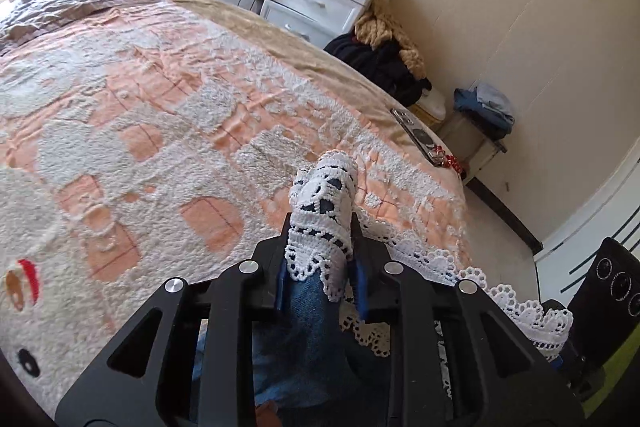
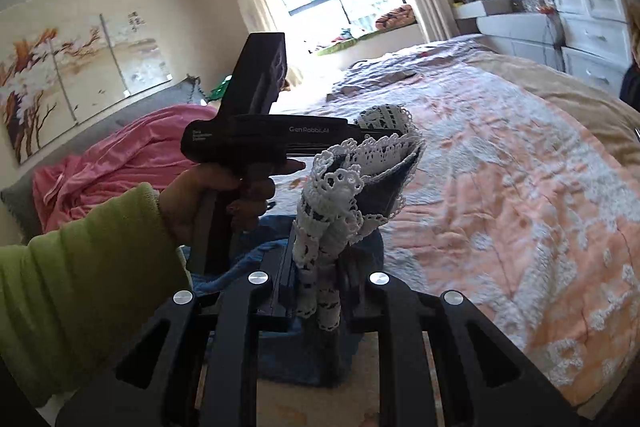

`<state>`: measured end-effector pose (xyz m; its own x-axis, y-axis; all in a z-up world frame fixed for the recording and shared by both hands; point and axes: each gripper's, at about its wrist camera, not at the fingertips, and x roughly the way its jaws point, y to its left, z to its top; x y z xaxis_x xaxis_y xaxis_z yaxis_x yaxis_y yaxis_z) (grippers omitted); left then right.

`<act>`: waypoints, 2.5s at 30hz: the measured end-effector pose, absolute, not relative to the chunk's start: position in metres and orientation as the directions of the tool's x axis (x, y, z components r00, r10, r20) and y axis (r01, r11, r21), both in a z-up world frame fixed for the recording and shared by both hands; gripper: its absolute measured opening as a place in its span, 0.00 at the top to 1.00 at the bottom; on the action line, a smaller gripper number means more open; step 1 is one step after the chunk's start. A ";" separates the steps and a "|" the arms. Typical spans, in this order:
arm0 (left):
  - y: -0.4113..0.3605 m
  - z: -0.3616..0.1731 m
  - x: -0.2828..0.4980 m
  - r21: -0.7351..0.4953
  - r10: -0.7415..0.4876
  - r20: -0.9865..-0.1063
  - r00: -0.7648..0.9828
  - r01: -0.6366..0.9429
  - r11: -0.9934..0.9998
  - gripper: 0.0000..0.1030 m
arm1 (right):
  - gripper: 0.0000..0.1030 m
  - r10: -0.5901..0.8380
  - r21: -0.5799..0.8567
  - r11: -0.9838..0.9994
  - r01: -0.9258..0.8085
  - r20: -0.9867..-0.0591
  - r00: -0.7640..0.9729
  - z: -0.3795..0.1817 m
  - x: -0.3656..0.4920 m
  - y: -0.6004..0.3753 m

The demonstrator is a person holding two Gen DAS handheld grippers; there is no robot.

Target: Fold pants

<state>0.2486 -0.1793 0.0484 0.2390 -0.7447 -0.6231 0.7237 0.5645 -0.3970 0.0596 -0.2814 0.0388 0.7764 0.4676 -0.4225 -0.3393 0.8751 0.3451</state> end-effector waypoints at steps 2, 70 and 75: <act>-0.150 0.053 0.246 -0.408 -0.753 -0.604 0.261 0.710 0.574 0.80 | 0.85 0.505 0.313 0.861 -0.401 -0.425 0.751 0.044 0.061 -0.260; -0.152 -0.018 0.048 -0.209 -0.507 -0.786 0.354 0.618 0.757 0.51 | 0.93 0.630 0.503 0.770 -0.392 -0.698 0.341 -0.003 0.257 -0.217; -0.153 -0.021 0.050 -0.198 -0.500 -0.789 0.356 0.624 0.756 0.51 | 0.93 0.434 0.237 0.862 -0.448 -0.801 0.413 -0.014 0.271 -0.186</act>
